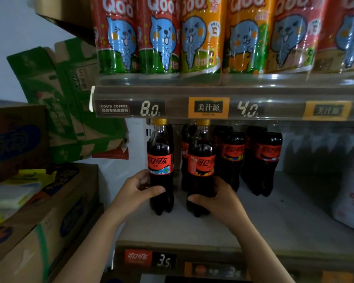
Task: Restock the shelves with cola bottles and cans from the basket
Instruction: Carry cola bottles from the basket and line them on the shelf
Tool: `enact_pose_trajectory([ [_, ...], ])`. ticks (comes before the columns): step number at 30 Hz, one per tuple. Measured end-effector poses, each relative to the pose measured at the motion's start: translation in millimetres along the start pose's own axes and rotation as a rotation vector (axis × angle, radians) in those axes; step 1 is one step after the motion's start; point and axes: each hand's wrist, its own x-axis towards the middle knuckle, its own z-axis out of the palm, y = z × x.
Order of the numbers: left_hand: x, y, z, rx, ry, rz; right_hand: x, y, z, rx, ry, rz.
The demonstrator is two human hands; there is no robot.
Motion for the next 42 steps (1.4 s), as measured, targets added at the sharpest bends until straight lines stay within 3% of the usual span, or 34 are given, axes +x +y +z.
enact_pose_trajectory([
  [17, 2, -7, 1, -0.020, 0.060, 0.034, 3, -4, 8, 0.000, -0.007, -0.006],
  [28, 4, -9, 2, 0.091, 0.137, 0.041, 0, -8, 11, 0.000, 0.008, 0.010],
  [42, 2, -11, 2, 0.109, 0.150, 0.045, -4, -15, 17, -0.120, 0.100, 0.019],
])
